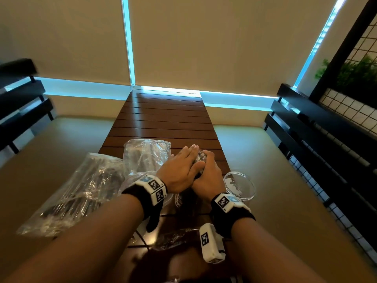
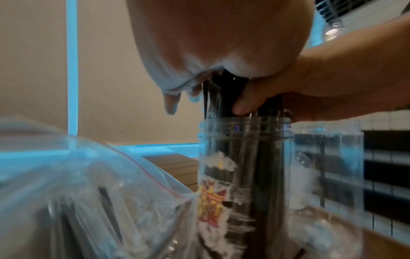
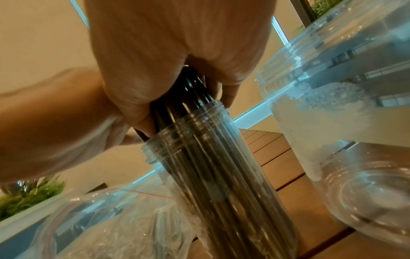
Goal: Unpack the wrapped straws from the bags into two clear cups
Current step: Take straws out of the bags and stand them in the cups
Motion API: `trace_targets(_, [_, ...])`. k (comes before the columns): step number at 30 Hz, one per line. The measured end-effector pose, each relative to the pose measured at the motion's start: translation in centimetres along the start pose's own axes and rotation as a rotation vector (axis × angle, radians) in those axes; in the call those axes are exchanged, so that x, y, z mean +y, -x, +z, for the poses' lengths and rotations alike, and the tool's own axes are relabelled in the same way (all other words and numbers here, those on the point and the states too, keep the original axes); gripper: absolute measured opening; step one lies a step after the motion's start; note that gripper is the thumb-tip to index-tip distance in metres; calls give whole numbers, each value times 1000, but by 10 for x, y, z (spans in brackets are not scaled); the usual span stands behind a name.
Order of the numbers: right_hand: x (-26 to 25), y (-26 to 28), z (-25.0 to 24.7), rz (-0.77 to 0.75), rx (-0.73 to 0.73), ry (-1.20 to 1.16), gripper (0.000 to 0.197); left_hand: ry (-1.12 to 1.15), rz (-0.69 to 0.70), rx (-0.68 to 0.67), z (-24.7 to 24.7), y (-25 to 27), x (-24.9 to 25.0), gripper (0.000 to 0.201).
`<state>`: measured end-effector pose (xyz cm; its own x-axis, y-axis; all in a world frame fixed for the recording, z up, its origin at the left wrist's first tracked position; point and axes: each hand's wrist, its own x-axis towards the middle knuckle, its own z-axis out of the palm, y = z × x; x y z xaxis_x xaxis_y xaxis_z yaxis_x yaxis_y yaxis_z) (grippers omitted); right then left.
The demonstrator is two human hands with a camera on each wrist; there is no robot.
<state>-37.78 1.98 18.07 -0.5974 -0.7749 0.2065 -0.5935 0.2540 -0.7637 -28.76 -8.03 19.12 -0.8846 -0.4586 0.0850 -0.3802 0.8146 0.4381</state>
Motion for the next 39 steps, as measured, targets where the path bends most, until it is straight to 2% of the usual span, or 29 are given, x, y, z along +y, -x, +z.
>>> trace_targets(3, [5, -1, -1, -2, -8, -3, 72, -44, -26, -15, 1, -1, 4, 73])
trace_targets(5, [5, -1, -3, 7, -51, -10, 91, -16, -44, -106, -9, 0, 6, 81])
trace_targets(7, [-1, 1, -6, 7, -130, 18, 117, 149, -67, -161, -23, 6, 2, 84])
trace_targets(9, [-13, 3, -9, -76, -70, 131, 121, 367, -118, -75, -40, 12, -13, 80])
trace_targets(11, [-32, 6, -10, -182, 112, 225, 100, 470, -219, 41, -59, 18, -37, 73])
trace_targets(12, [-41, 7, -9, -245, 204, 281, 81, 394, -271, 53, -68, 22, -52, 70])
trace_targets(14, [-60, 9, 0, -411, 287, 369, 39, 54, -338, -81, -81, 35, -78, 74])
trace_targets(15, [-68, 9, 7, -503, 234, 391, 23, -100, -359, -186, -82, 42, -87, 84])
trace_targets(16, [-76, 11, 14, -571, 108, 405, 15, -210, -379, -276, -80, 50, -94, 97])
trace_targets(17, [-81, 13, 24, -594, -70, 433, 14, -274, -389, -323, -76, 58, -98, 108])
trace_targets(19, [-84, 19, 46, -540, -432, 576, 17, -309, -409, -324, -63, 69, -107, 116])
trace_targets(20, [-82, 21, 59, -493, -558, 661, 18, -308, -416, -305, -55, 73, -112, 111])
trace_targets(22, [-70, 22, 86, -379, -705, 721, 23, -331, -397, -267, -43, 75, -121, 83])
trace_targets(23, [-63, 20, 99, -319, -730, 707, 24, -332, -363, -260, -40, 75, -125, 65])
trace_targets(24, [-52, 17, 113, -266, -721, 685, 25, -322, -330, -264, -38, 75, -128, 50])
trace_targets(26, [-35, 9, 136, -164, -609, 628, 34, -265, -288, -258, -39, 74, -131, 33])
trace_targets(29, [-13, 1, 160, 14, -465, 520, 65, -161, -275, -240, -46, 73, -134, 29])
trace_targets(30, [-7, 0, 167, 39, -439, 522, 63, -139, -282, -247, -48, 72, -135, 31])
trace_targets(32, [1, -4, 175, 45, -360, 540, 46, -113, -288, -257, -51, 71, -139, 34])
trace_targets(35, [-4, -12, 177, 43, -316, 484, 28, -78, -274, -234, -54, 71, -142, 27])
trace_targets(39, [-19, -21, 172, 62, -248, 423, 38, -59, -256, -208, -56, 70, -145, 24])
